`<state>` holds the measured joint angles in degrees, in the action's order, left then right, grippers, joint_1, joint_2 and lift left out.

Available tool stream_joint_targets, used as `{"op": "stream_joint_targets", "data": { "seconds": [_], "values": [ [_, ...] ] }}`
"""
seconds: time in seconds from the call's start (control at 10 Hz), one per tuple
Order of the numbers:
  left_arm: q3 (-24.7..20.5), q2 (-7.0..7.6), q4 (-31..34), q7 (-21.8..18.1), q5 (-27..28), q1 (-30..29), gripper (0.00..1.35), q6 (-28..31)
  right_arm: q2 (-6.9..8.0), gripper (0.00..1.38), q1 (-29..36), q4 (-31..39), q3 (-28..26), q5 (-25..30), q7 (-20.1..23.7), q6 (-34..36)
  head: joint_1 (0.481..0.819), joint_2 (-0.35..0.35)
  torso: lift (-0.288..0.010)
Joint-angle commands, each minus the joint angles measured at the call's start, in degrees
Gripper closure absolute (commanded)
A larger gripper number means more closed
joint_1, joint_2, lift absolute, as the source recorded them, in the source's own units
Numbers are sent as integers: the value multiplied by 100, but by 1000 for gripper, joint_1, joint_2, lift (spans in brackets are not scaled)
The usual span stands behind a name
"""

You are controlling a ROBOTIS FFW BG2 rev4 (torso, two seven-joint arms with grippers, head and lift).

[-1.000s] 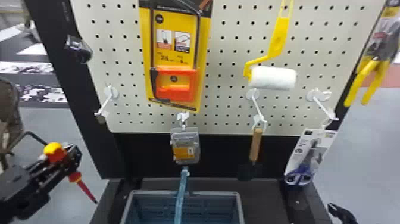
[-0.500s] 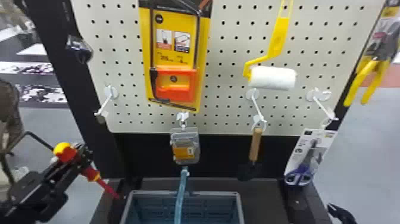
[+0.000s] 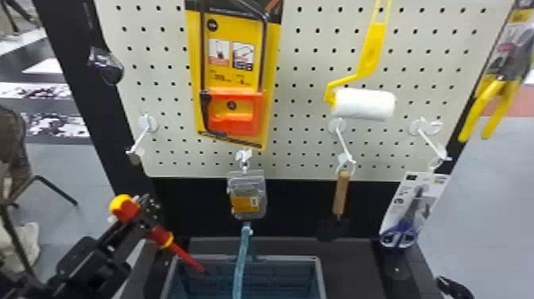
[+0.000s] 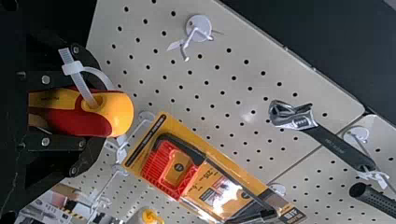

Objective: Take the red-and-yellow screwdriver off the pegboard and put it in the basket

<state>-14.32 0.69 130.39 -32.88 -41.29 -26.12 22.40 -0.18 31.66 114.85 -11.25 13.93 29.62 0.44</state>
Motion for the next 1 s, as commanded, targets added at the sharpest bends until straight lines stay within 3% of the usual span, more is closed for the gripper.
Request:
{"op": "stream_joint_targets", "data": {
  "seconds": [0.0, 0.3, 0.6, 0.9],
  "values": [
    [140, 2, -10, 45, -54, -86, 1159, -25, 23, 202, 0, -2, 0, 4, 0, 0, 549, 0, -100],
    [439, 28, -418, 63, 16, -209, 1159, -403, 23, 202, 0, 12, 0, 4, 0, 0, 549, 0, -100],
    [1098, 239, -1346, 1, -195, -12, 1159, -974, 23, 202, 0, 12, 0, -13, 0, 0, 549, 0, -100],
    [1283, 292, -1725, -104, -160, 185, 1159, -939, 23, 202, 0, 12, 0, -13, 9, 0, 549, 0, -100]
  ]
}}
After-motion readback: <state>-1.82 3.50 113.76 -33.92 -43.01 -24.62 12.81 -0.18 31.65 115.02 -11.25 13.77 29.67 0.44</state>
